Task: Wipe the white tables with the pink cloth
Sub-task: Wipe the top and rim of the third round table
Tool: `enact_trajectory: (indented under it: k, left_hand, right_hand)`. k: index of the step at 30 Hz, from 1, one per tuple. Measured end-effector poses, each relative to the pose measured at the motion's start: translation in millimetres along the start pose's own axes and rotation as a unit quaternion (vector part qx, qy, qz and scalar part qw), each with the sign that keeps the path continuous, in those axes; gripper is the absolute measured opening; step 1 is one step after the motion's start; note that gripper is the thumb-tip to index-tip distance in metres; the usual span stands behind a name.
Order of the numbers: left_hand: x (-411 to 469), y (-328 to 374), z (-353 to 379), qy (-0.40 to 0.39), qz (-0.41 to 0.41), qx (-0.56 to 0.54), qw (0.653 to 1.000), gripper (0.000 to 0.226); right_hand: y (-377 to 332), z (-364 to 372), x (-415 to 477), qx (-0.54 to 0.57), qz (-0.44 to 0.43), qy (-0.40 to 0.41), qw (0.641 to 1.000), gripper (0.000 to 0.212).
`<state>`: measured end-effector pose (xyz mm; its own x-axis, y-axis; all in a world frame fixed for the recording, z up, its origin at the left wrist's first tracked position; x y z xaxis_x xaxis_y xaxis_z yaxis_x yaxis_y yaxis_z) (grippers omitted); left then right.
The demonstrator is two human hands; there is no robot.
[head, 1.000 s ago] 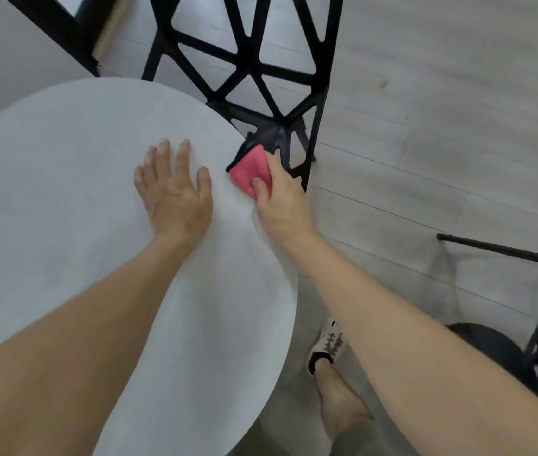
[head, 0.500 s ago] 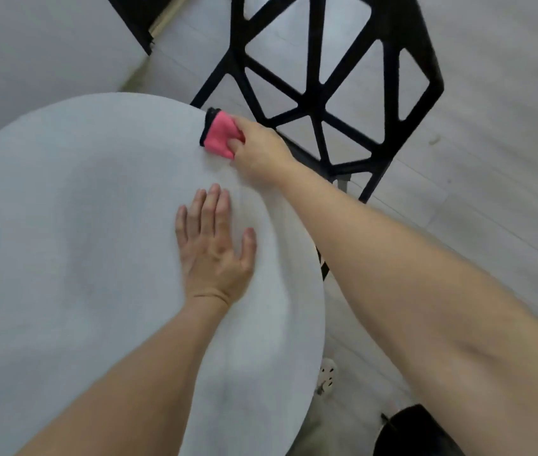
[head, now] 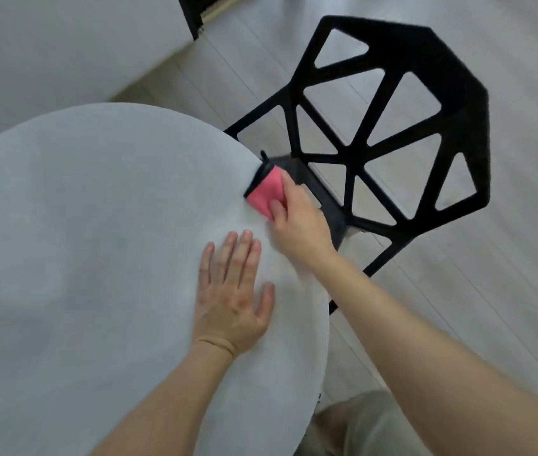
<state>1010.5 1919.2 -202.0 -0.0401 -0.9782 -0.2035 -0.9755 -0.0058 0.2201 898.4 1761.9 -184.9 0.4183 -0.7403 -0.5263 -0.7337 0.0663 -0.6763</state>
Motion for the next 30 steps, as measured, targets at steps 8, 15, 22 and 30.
enact_trajectory:
  k: [8, 15, 22, 30]
  left_hand:
    - [1, -2, -14, 0.037, 0.002, -0.059, 0.998, 0.064]
    - [46, -89, -49, 0.163, -0.294, -0.035, 0.941, 0.047]
    - [51, -103, -31, 0.147, -0.379, -0.028, 0.913, 0.054]
    - [53, -98, -38, 0.145, -0.387, -0.05, 0.909, 0.057]
  right_hand:
    - [-83, -3, 117, -0.102, -0.041, -0.074, 0.991, 0.028]
    - [-43, -14, 68, -0.056, -0.008, -0.089, 0.994, 0.034]
    - [-193, 52, 226, -0.268, -0.166, -0.193, 0.929, 0.046]
    - [-111, -8, 153, -0.168, -0.11, -0.17, 0.965, 0.021]
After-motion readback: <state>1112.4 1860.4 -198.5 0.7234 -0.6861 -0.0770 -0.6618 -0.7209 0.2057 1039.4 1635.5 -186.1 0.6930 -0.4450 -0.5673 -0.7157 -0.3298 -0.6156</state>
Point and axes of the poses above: each hand's wrist, its own x-axis towards the middle knuckle, its own z-axis out of the palm, y = z × x, the point moved 3 cm from there along x, towards the middle knuckle, and after that the axes turned 15 degrees about -y, right-handed, at the moved point
